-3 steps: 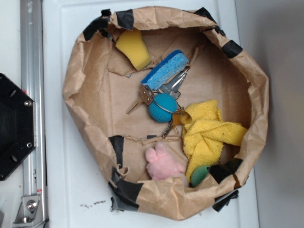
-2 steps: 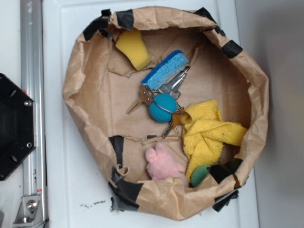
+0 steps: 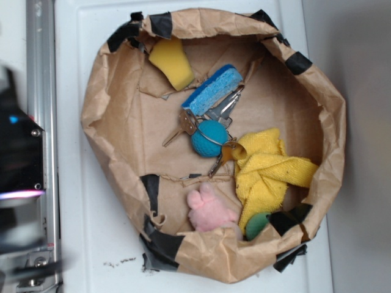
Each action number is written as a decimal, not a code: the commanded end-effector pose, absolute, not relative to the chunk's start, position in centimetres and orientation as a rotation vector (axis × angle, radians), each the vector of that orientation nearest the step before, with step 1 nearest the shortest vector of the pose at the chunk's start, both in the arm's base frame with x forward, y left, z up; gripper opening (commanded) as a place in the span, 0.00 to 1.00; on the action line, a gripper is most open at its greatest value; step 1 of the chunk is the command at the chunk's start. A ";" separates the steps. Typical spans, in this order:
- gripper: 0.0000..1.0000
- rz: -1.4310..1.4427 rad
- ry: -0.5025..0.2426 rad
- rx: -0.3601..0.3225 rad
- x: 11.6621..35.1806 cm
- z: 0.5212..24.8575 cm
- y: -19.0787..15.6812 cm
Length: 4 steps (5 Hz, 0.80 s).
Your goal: Grab the blue sponge.
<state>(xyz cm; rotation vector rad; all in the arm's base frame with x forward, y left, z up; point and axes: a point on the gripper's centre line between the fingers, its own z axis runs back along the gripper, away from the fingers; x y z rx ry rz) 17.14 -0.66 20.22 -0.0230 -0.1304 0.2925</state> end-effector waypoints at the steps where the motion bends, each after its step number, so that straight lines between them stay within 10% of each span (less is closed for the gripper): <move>1: 1.00 0.773 -0.198 -0.093 26.0 13.0 3.8; 4: 1.00 1.063 -0.162 0.022 26.2 4.6 7.5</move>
